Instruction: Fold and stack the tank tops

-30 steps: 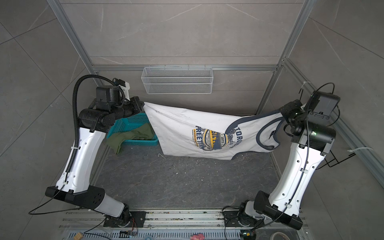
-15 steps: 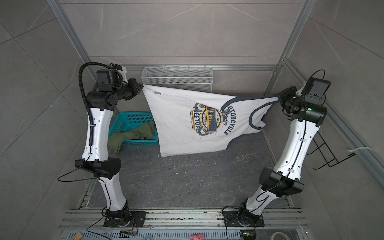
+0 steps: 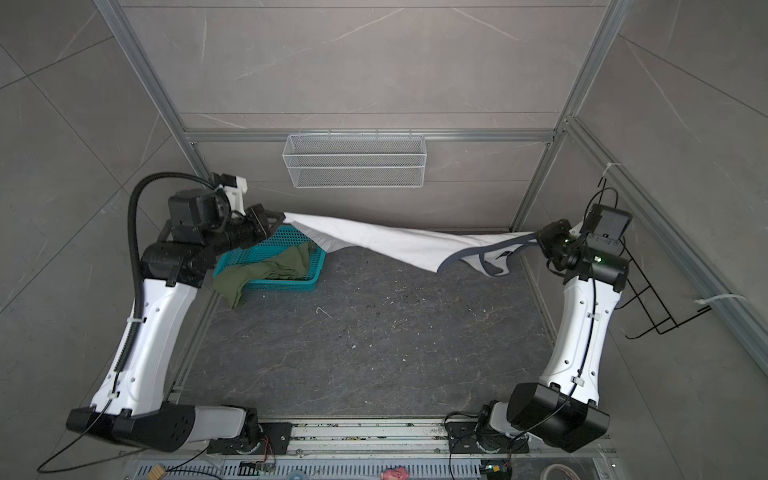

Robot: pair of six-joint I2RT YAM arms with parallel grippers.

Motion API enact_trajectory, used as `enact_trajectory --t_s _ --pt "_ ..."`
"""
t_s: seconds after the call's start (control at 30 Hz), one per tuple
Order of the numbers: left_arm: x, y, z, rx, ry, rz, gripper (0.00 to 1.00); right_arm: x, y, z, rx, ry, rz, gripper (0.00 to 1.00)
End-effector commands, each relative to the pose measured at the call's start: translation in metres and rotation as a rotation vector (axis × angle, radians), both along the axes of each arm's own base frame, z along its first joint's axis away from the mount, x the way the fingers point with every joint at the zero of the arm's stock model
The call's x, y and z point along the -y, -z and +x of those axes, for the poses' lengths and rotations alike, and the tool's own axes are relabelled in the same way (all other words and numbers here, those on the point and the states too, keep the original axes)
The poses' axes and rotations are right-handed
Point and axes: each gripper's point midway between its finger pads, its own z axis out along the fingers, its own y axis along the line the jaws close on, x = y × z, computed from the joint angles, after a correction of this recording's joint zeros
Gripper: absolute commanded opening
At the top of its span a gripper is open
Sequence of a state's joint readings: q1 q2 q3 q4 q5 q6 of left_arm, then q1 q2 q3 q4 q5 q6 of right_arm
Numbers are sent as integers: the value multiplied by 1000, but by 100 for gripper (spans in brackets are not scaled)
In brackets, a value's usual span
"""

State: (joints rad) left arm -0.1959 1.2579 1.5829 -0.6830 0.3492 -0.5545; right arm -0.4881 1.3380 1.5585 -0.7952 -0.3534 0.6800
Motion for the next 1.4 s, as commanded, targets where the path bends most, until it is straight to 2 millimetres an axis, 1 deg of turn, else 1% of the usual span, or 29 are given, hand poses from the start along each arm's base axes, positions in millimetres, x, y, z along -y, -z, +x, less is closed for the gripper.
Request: enact_trajectory --t_s 0.0,0.07,0.1,0.13,0.2,0.27,0.33,0.37,0.4,0.47,0.57,0.67,0.77,0.83,0.87,0.93,0.97,1.0,1.03,1.07,1.1,1.13,1.17,1.2,1.23,1.3,1.33,1.37 --pt "-8 79 -34 -159 -21 38 0 -5 62 -16 -99 -5 31 0" --pt "-24 130 -61 -278 -67 99 0 -10 103 -28 -179 -21 54 0" --pt "-27 152 -74 -324 -70 114 0 -9 120 -36 -227 -10 46 0" --pt "-31 172 -86 -373 -80 124 0 -7 132 -44 -270 0 29 0" --pt "-36 199 -106 -447 -98 125 0 -3 143 -58 -326 30 -4 0" --pt "-40 219 -122 -507 -111 127 0 -2 154 -70 -358 57 -12 0" --pt "-43 236 -136 -560 -128 131 0 -4 169 -81 -406 66 -8 0" --pt "-38 237 -140 -556 -116 127 0 -5 178 -88 -437 72 -5 0" --pt "-38 236 -143 -556 -119 139 0 -7 186 -93 -462 71 -4 0" --pt "-48 240 -153 -606 -180 158 0 -10 202 -110 -514 83 2 0" --pt "-62 241 -168 -618 -281 140 0 -15 216 -133 -542 116 19 0" --pt "-71 248 -187 -638 -363 78 0 -20 222 -153 -561 144 31 2" --pt "-74 266 -211 -698 -407 16 0 -21 223 -173 -592 190 11 5" --pt "-79 278 -225 -725 -441 8 0 -23 224 -179 -581 218 21 10" --pt "-83 283 -231 -736 -462 9 2 -25 226 -184 -590 237 36 14" --pt "-84 287 -235 -734 -473 -9 12 -28 229 -189 -604 254 51 18" --pt "-86 286 -236 -726 -482 -10 17 -29 231 -192 -614 262 59 26" --pt "-88 284 -236 -720 -494 -8 24 -30 231 -194 -615 267 67 41" --pt "-91 282 -236 -713 -507 -5 34 -30 230 -195 -621 274 68 54" --pt "-92 279 -236 -704 -514 -7 48 -27 227 -199 -631 297 60 70" --pt "-93 274 -234 -689 -523 -10 58 -24 222 -201 -640 315 44 80" --pt "-95 269 -231 -667 -531 -11 63 -20 216 -202 -639 333 26 85" --pt "-98 260 -226 -630 -542 -1 68 -15 208 -202 -628 348 3 87" --pt "-102 250 -220 -592 -551 13 72 -13 200 -199 -606 355 -8 89" --pt "-101 241 -213 -557 -537 19 74 -13 193 -192 -572 337 -13 89" --pt "-82 223 -188 -499 -433 11 76 -20 177 -169 -474 241 3 89" --pt "-71 220 -178 -505 -377 6 76 -28 171 -151 -407 164 20 93" --pt "-56 218 -166 -513 -304 -12 75 -37 167 -135 -363 90 42 96"
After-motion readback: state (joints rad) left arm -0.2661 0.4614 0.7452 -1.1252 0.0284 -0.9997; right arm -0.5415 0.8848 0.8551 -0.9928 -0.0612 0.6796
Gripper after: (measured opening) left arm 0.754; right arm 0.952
